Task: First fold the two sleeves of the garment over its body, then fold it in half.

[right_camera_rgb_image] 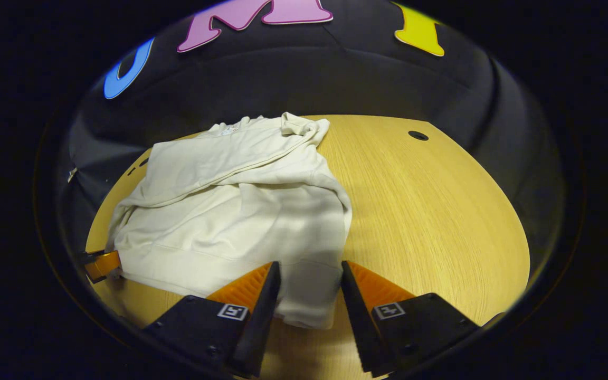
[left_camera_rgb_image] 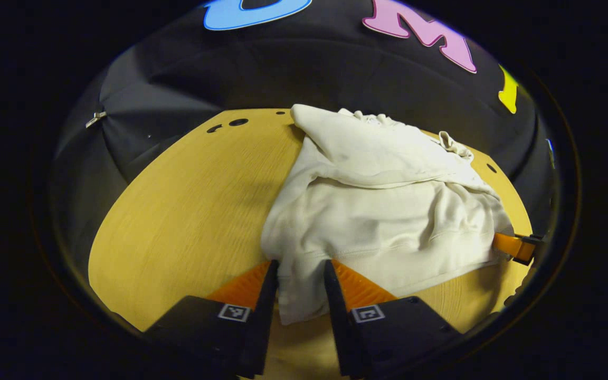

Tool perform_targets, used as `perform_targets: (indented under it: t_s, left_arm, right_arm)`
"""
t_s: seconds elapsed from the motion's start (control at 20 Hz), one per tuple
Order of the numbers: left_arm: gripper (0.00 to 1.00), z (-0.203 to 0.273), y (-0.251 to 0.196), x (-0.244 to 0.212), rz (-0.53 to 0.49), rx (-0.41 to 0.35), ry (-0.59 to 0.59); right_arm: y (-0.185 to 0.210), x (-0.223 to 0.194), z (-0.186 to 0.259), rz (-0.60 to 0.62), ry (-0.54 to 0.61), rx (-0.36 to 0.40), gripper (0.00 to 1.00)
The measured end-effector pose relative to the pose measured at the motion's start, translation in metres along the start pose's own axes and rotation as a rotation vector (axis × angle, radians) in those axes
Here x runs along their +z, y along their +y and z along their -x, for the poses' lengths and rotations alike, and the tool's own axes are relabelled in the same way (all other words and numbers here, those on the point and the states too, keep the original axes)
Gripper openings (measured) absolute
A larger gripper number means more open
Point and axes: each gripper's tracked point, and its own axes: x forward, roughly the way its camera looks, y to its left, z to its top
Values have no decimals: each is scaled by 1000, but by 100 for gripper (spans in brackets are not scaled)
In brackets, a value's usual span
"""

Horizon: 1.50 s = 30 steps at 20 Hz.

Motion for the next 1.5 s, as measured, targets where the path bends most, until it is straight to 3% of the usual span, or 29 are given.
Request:
perform_targets:
  t_s: [0.05, 0.1, 0.15, 0.2, 0.25, 0.35, 0.55, 0.95, 1.1, 1.35, 1.4, 1.5]
  left_arm:
    - [48, -1, -6, 1, 1, 7, -29]
    - [24, 0, -8, 1, -18, 34, -56]
    - [21, -3, -9, 2, -43, 58, -81]
    - [9, -3, -10, 3, -54, 78, -100]
    - [12, -3, -13, 5, -53, 89, -113]
    - [7, -5, -21, 7, -39, 49, -127]
    - [6, -5, -24, 10, 11, -29, -145]
    - [6, 6, -11, 35, 86, -30, -180]
    - [6, 10, -17, 67, 113, -42, -240]
    - [6, -3, -22, 114, 172, -78, -337]
    - [2, -5, -23, 123, 181, -80, -355]
    - [6, -11, -23, 142, 191, -90, -394]
  right_arm:
    - [3, 0, -1, 0, -3, 7, 40]
    - [4, 0, 0, 3, -3, 9, 29]
    - [5, 1, -1, 3, -5, 16, 29]
    - [8, 0, -1, -12, 1, 33, 28]
    - [7, 2, -1, -22, -10, 37, 15]
    - [7, 3, -2, -16, -15, 52, 12]
    - [8, 3, -1, 5, -47, 73, 6]
    - [11, 31, -1, -70, -129, 99, 5]
    - [22, 43, -8, -53, -158, 113, 5]
    - [38, 93, -17, -73, -256, 143, 5]
    - [41, 106, -20, -88, -279, 148, 5]
    - [42, 131, -28, -102, -319, 152, 5]
